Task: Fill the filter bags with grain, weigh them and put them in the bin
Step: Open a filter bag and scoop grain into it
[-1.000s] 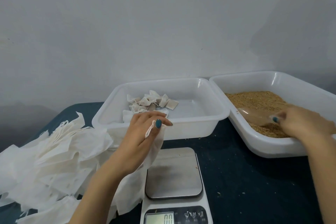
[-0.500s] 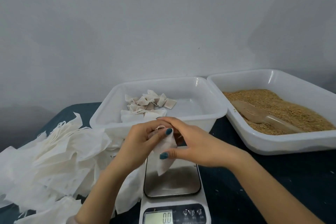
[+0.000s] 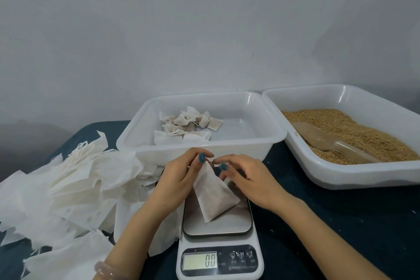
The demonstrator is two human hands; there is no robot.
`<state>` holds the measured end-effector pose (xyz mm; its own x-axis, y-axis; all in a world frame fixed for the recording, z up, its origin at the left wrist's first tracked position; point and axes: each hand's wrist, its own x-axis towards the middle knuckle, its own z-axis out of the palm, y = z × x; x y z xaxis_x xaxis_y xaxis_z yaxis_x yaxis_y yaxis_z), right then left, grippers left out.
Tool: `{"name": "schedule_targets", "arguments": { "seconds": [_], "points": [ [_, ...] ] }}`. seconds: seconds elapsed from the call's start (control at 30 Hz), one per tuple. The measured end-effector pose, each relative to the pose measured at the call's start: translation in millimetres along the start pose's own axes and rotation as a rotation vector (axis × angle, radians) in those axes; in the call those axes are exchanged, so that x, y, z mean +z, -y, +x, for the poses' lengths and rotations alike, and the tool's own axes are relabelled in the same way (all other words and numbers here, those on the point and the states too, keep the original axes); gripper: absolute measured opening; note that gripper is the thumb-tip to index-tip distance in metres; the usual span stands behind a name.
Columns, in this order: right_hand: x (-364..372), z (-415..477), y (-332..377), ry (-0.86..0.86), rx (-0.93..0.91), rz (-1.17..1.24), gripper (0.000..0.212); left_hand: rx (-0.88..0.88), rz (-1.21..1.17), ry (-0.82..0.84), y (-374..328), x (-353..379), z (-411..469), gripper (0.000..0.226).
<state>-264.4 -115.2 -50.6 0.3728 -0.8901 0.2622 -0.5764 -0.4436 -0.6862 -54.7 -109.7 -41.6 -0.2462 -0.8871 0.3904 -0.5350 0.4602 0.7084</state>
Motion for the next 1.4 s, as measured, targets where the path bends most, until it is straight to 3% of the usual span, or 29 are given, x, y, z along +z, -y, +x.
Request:
{"name": "schedule_targets", "arguments": {
  "seconds": [0.37,0.87,1.1,1.23,1.4],
  "points": [
    [2.0,-0.1,-14.7,-0.295,-0.013,0.084,0.049,0.017,0.119,-0.002,0.7,-2.2,-3.8,0.044],
    [4.4,0.1,-15.6,-0.289,-0.049,0.028,0.054,-0.024,0.111,-0.041,9.6,-4.8,-3.4,0.043],
    [6.4,1.0,-14.4,-0.279,-0.063,0.024,0.054,-0.103,0.342,0.025,5.9,-5.0,-3.4,0.055],
    [6.7,0.7,-15.3,-0.286,-0.075,0.012,0.049,-0.063,0.404,0.044,2.7,1.6,-4.0,0.039],
    [6.3,0.9,-14.7,-0.295,-0.077,-0.002,0.045,-0.043,0.261,0.034,-11.0,0.1,-4.6,0.024]
  ]
}}
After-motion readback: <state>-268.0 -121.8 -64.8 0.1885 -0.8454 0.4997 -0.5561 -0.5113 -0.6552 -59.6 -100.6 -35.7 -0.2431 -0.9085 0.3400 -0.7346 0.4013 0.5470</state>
